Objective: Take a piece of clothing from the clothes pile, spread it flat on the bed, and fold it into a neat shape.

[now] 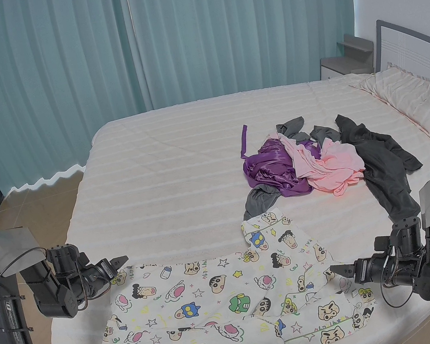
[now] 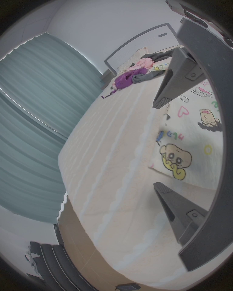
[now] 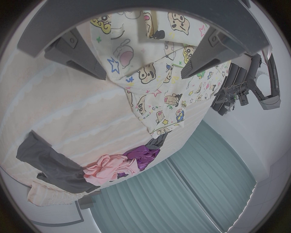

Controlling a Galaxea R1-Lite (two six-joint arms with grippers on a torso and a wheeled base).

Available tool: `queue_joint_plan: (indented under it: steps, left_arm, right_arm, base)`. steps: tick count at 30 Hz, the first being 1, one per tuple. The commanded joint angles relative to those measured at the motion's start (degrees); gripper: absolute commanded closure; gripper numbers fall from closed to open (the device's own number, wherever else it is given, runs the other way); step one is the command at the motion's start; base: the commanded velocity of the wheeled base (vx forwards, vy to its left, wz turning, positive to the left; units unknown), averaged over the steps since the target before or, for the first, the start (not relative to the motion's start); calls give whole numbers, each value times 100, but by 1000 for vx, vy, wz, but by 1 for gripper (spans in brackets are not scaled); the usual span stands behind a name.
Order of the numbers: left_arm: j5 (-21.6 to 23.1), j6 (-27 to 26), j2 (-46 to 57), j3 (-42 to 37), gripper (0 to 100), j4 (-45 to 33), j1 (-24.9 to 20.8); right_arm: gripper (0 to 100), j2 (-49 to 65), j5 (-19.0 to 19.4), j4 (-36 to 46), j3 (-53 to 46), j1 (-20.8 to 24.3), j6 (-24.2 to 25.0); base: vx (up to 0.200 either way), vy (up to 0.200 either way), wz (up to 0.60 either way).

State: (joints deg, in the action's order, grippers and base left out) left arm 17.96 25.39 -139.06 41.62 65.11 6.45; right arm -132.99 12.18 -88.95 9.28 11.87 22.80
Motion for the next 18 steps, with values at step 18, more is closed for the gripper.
queue_joint_plan:
  steps: [18]
  left_arm:
    - [32,-105,-236,268,0,-464,-223]
  right_arm:
    - [0,27,-5,-96,-5,61,6]
  base:
    - [0,0,0]
